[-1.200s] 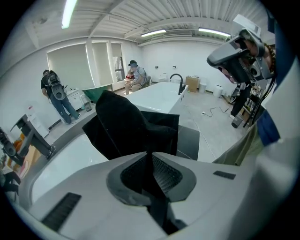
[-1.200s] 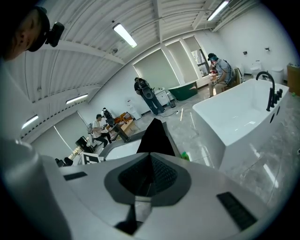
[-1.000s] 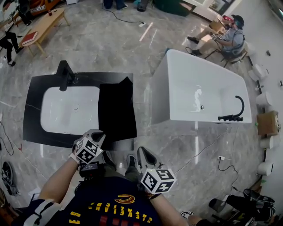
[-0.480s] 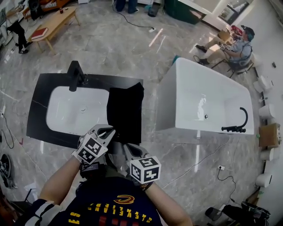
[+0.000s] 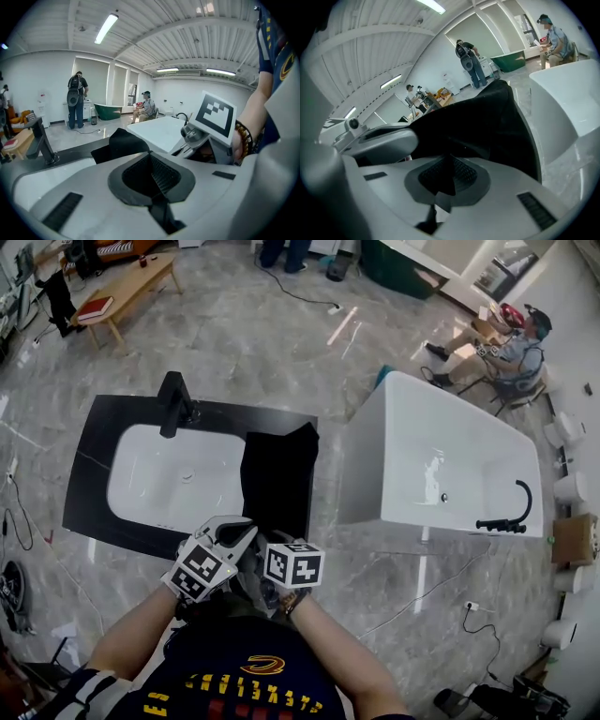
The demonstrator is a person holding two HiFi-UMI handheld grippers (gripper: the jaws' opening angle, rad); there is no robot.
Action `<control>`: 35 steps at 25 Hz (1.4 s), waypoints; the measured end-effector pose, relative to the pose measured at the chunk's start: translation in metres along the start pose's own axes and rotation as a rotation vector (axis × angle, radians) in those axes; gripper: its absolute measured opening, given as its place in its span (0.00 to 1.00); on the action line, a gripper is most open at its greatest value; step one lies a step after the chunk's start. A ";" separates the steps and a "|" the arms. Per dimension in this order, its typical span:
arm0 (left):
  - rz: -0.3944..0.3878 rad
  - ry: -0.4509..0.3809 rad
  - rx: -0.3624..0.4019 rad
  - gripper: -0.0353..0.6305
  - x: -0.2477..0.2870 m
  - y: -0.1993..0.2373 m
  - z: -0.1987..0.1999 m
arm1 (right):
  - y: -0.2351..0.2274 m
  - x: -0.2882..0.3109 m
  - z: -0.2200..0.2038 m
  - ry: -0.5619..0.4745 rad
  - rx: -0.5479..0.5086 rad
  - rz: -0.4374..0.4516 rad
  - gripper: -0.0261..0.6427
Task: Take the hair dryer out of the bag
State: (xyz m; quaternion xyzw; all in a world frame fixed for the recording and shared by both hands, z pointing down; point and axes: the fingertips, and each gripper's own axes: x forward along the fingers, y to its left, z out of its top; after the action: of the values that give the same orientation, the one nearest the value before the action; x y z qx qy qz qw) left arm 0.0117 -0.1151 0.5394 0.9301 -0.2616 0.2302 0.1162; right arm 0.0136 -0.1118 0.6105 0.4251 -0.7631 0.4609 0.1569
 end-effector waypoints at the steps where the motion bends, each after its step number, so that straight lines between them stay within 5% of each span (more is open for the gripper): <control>1: 0.003 -0.004 -0.016 0.07 -0.001 0.001 0.000 | 0.000 0.003 0.000 0.001 0.002 0.003 0.05; 6: 0.007 -0.022 -0.063 0.07 -0.001 0.007 0.000 | 0.009 0.012 0.001 0.000 -0.045 -0.003 0.05; 12: -0.003 -0.025 -0.078 0.07 0.002 0.010 0.000 | 0.023 0.018 -0.003 -0.005 -0.275 -0.053 0.05; 21: -0.002 -0.025 -0.084 0.07 0.002 0.012 -0.003 | -0.014 0.012 0.022 -0.083 -0.277 -0.290 0.08; 27: 0.007 -0.062 -0.106 0.07 -0.009 0.022 0.006 | -0.006 0.000 0.005 -0.082 -0.251 -0.171 0.10; 35: -0.034 -0.080 -0.134 0.07 -0.010 0.013 0.010 | -0.026 0.003 0.005 -0.063 -0.150 -0.156 0.10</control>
State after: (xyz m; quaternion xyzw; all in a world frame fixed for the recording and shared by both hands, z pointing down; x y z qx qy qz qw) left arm 0.0002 -0.1248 0.5272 0.9330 -0.2648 0.1727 0.1717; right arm 0.0330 -0.1230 0.6245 0.4844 -0.7646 0.3753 0.1998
